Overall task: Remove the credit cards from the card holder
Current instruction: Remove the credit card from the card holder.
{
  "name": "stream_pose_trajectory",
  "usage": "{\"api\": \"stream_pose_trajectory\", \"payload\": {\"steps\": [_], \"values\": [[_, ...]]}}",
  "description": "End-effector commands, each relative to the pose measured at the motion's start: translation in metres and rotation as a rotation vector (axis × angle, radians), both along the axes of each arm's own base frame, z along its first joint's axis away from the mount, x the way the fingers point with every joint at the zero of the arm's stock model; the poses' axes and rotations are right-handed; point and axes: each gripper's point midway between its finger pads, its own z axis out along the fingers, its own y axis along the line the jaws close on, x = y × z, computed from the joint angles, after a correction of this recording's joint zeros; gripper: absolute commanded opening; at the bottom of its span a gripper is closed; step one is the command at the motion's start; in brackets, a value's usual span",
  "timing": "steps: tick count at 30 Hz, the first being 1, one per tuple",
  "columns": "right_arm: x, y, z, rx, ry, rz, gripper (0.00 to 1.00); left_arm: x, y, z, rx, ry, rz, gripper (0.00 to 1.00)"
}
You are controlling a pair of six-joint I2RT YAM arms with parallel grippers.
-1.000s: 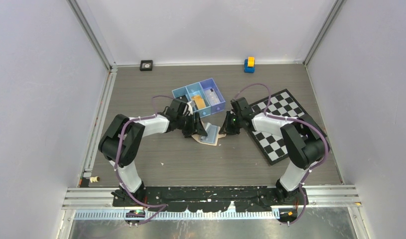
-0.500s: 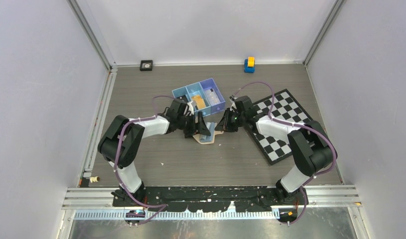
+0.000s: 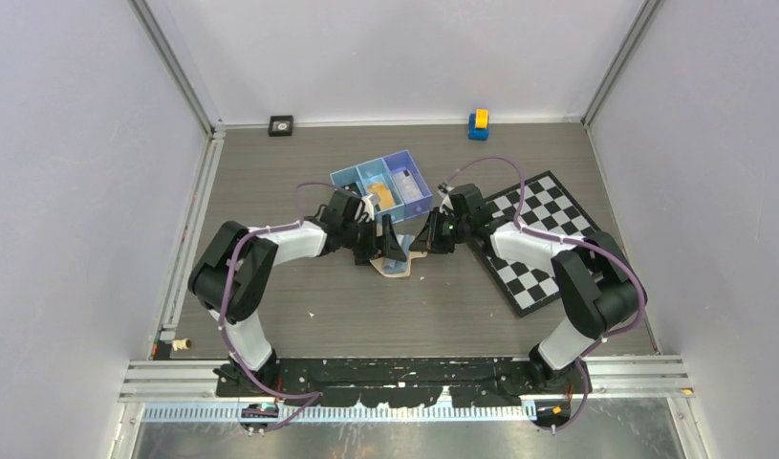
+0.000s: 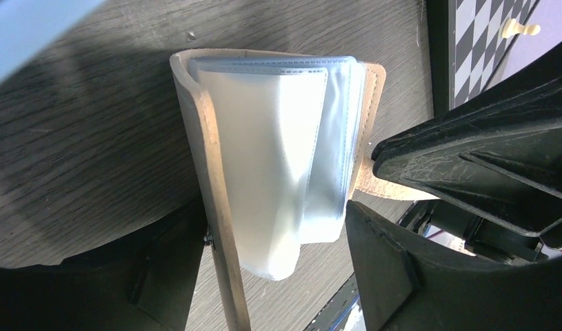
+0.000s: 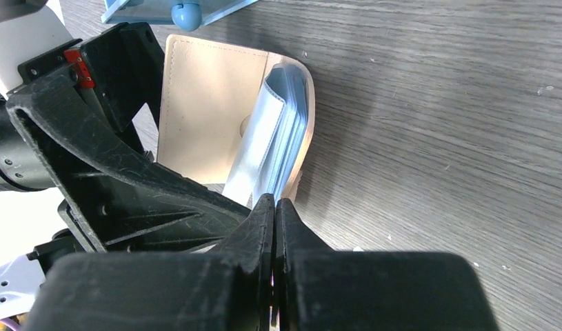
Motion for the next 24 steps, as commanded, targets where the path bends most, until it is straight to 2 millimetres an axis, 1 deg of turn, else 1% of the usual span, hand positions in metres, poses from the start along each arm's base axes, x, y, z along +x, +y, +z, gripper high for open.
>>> {"api": "stream_pose_trajectory", "payload": {"steps": [1, 3, 5, 10, 16, 19, 20, 21, 23, 24], "values": [[0.002, 0.011, 0.024, 0.056, -0.071, 0.035, 0.00, 0.001, -0.005, 0.001, 0.006, -0.001, -0.024, 0.71], [0.002, 0.011, 0.025, 0.057, -0.073, 0.034, 0.01, 0.002, -0.003, -0.001, 0.023, 0.002, -0.019, 0.62], [0.002, 0.010, 0.025, 0.054, -0.075, 0.033, 0.01, 0.002, -0.002, -0.003, 0.036, 0.008, -0.016, 0.55], [0.003, 0.008, 0.027, 0.046, -0.085, 0.023, 0.00, 0.003, -0.001, -0.004, 0.040, 0.011, -0.012, 0.45], [0.006, 0.003, 0.028, 0.023, -0.100, -0.003, 0.01, 0.004, -0.003, 0.000, -0.007, 0.014, -0.006, 0.26], [0.009, -0.002, 0.026, -0.002, -0.106, -0.026, 0.04, 0.006, -0.006, 0.008, -0.080, 0.017, 0.000, 0.23], [0.010, -0.003, 0.027, -0.007, -0.112, -0.033, 0.07, 0.006, -0.007, 0.010, -0.099, 0.016, 0.003, 0.23], [0.009, -0.006, 0.024, -0.023, -0.099, -0.041, 0.13, 0.007, -0.006, 0.012, -0.116, 0.016, 0.007, 0.23], [0.009, -0.009, 0.021, -0.041, -0.093, -0.056, 0.31, 0.008, -0.005, 0.017, -0.144, 0.011, 0.017, 0.22], [0.009, -0.011, 0.021, -0.046, -0.094, -0.063, 0.41, 0.009, -0.005, 0.019, -0.154, 0.006, 0.021, 0.22]]}}
